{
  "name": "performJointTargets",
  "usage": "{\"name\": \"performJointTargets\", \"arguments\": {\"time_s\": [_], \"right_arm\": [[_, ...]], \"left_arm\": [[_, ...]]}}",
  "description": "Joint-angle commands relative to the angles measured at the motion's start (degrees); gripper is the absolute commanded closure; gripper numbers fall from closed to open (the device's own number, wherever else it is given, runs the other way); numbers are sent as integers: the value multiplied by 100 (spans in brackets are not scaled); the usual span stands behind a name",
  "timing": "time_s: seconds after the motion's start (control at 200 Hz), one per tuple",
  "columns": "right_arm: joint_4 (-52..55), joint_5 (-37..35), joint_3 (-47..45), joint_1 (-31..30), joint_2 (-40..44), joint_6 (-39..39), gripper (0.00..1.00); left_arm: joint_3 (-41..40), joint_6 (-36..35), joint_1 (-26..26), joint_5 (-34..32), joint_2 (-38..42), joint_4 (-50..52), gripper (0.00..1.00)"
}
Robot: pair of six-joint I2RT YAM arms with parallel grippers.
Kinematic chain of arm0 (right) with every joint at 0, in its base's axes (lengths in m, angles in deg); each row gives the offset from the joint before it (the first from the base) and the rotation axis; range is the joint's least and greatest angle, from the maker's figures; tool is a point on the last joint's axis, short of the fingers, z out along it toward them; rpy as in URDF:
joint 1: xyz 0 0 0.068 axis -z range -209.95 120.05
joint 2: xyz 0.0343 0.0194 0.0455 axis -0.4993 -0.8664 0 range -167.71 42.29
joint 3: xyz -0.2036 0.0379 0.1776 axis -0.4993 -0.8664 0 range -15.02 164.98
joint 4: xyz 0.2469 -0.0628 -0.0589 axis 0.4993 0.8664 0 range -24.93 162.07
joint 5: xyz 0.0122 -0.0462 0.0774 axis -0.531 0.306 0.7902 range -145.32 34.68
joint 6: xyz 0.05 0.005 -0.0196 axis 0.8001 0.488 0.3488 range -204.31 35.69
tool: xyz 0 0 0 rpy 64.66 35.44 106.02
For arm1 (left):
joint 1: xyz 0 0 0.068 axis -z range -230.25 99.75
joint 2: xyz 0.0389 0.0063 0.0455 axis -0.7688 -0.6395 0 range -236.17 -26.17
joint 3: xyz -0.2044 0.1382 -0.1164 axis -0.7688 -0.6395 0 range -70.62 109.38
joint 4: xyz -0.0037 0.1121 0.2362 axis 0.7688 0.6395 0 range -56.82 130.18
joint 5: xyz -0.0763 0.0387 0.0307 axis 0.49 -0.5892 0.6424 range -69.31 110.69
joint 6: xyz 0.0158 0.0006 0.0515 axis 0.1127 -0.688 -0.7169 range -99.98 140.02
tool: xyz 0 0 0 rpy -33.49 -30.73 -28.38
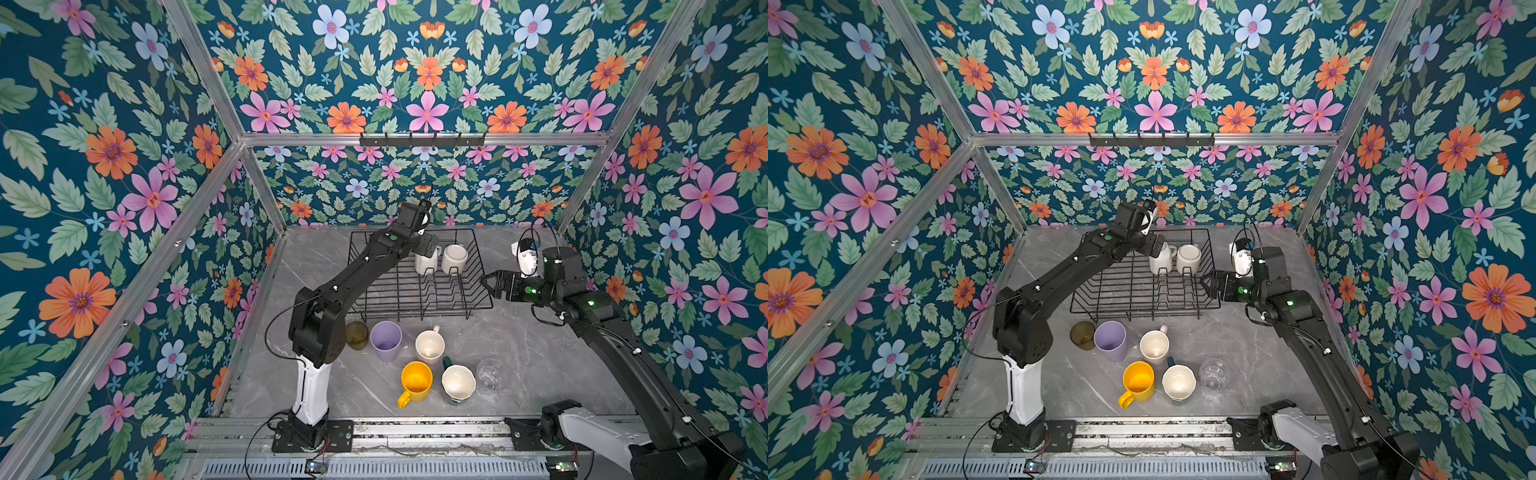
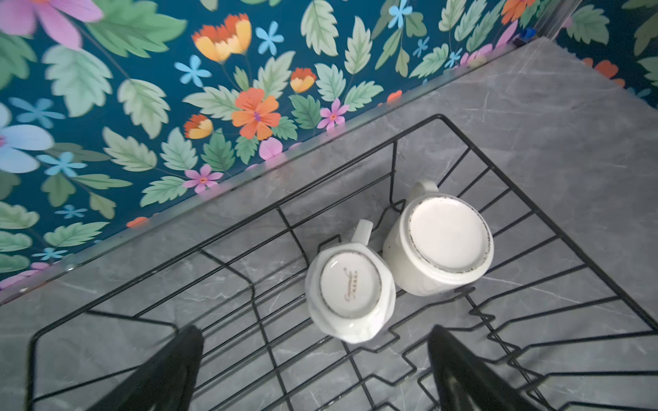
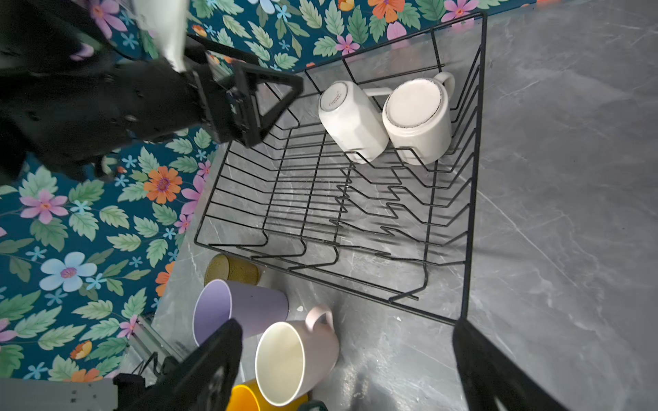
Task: Load cups into a dish rack
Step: Place the cup upside down at the dish rack, then pick up the cup from the bottom-center of the table.
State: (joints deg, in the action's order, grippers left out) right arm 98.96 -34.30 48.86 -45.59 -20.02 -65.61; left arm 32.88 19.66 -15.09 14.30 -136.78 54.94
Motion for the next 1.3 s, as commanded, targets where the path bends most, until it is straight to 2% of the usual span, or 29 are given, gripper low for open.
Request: {"name": "performJointTargets", "arguments": {"time_s": [0.0, 0.26, 0.3, 0.39, 0.51, 0.705, 0.94, 1.095, 1.295], "right_arm": [[673, -297, 103, -340, -79, -419, 12], [1661, -754, -129, -1508, -92, -485, 27], [1775, -838, -194, -1686, -46, -457, 29], [2009, -795, -353, -1989, 29, -333, 41], [2191, -740, -554, -2327, 111, -125, 46], [2289, -812, -681, -2816, 79, 222, 47], [2113, -1063, -789, -3322, -256, 509, 51], [1995, -1153, -861, -3423, -512, 598, 58], [1768, -1195, -982, -3502, -692, 661, 60]], "left_arm": [[-605, 85, -86, -516, 593, -938, 0], [-2494, 498, -395, -749, 2236, -2204, 0], [-2733, 594, -466, -717, 2434, -2306, 0], [-3190, 813, -622, -644, 2810, -2507, 0], [-3662, 1104, -895, -369, 3202, -2721, 0], [-3952, 1292, -1272, -54, 3531, -2853, 0], [-4200, 1372, -1443, 128, 3829, -2923, 0], [-4303, 1371, -1516, 164, 3978, -2884, 0], [-4408, 1346, -1588, 191, 4168, -2862, 0]]}}
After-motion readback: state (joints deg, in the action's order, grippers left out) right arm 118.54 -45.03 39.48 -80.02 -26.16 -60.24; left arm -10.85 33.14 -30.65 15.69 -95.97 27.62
